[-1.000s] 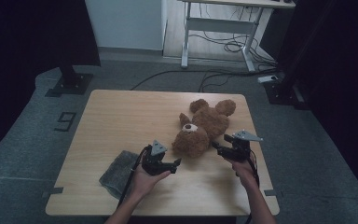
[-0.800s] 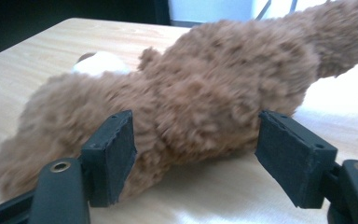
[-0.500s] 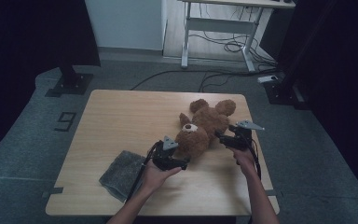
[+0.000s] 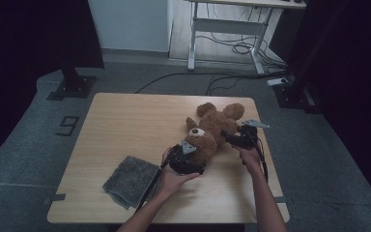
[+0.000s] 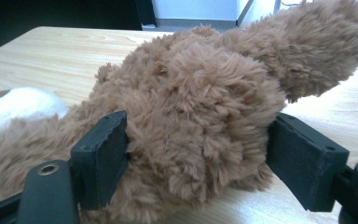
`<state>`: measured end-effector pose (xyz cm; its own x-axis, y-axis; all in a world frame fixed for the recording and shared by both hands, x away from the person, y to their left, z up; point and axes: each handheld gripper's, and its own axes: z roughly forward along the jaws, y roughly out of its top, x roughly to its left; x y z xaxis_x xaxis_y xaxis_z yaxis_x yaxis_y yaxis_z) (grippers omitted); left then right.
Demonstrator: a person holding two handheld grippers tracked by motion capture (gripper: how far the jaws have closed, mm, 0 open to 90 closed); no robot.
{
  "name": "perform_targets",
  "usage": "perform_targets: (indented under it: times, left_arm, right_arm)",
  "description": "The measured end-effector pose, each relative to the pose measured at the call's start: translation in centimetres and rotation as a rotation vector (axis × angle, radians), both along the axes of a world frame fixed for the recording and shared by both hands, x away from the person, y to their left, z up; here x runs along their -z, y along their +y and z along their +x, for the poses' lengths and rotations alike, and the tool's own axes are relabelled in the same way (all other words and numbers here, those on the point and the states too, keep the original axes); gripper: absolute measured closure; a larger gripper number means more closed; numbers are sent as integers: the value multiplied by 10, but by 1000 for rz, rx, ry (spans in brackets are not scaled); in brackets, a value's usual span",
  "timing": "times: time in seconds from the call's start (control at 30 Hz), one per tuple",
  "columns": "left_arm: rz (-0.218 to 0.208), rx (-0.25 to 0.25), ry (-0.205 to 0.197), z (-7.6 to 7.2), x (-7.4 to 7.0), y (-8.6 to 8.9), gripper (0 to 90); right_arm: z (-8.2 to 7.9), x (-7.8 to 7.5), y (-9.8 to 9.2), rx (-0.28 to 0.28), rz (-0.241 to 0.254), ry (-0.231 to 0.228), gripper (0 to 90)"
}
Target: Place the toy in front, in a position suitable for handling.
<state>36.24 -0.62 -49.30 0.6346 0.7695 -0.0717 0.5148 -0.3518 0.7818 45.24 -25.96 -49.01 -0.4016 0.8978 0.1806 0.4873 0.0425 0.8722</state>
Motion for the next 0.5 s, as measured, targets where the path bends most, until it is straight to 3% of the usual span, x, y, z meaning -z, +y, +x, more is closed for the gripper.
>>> perform_targets:
  times: [0.17, 0.23, 0.27, 0.3, 0.4, 0.47, 0.5]
  left_arm:
    - [22, -25, -30, 4, 2, -10, 154]
    - [17, -45, -49, 6, 4, -8, 212]
    - [17, -45, -49, 6, 4, -8, 271]
    - [15, -60, -59, 7, 4, -5, 329]
    - [1, -62, -54, 8, 4, -1, 433]
    - [4, -52, -66, 8, 5, 2, 556]
    - [-8, -18, -81, 8, 4, 5, 632]
  right_arm:
    - [8, 4, 1, 3, 23, 7, 304]
    - [10, 5, 2, -11, 35, 5, 421]
    - [10, 5, 2, -11, 35, 5, 421]
    - [11, 4, 2, -31, 33, 10, 527]
    - [12, 3, 2, -46, 26, 21, 604]
    - [11, 3, 4, -65, 10, 23, 650]
    - [10, 1, 5, -73, -1, 25, 678]
